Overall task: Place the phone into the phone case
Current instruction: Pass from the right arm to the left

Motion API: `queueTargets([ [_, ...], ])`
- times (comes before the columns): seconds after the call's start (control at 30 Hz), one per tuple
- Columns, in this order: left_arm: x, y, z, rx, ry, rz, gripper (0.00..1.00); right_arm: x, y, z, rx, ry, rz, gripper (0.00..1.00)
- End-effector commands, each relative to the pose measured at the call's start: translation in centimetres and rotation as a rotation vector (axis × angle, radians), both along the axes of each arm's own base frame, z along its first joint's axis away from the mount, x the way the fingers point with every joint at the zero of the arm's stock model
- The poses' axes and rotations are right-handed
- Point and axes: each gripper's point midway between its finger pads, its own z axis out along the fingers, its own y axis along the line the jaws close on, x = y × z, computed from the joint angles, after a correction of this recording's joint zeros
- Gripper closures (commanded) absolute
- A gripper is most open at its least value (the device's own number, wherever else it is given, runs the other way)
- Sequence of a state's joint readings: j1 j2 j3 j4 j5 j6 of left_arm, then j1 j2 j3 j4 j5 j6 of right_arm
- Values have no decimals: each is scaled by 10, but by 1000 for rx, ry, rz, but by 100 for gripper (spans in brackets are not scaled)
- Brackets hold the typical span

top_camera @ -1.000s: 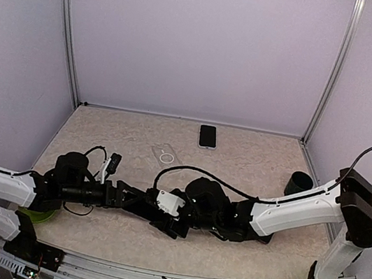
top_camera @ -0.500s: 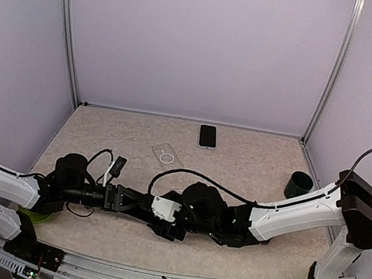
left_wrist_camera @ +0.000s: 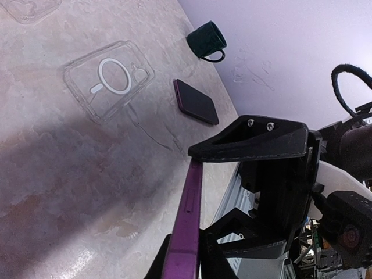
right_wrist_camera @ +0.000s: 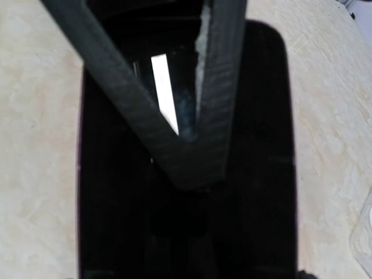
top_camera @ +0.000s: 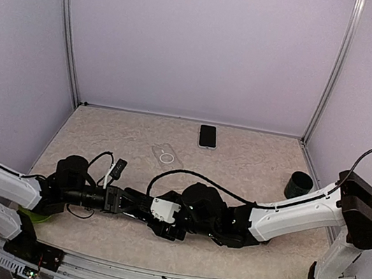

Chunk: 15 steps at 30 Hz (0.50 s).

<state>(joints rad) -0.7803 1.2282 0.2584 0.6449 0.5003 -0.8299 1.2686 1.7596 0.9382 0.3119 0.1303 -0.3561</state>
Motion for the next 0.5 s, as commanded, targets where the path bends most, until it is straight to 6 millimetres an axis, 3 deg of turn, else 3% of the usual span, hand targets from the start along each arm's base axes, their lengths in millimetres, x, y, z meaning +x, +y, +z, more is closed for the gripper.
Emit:
queueTargets([
  [0.0,-8,-8,17,-65,-51,-61,90,3,3,24,71,-42,-19,43],
  [0.17,-7,-9,16,-66,-49,-60,100,5,2,23,66,-50,-30,42],
  [0.47,-5,-9,21,-71,-89,-51,100,17,-7,29,64,-95,-99,37],
])
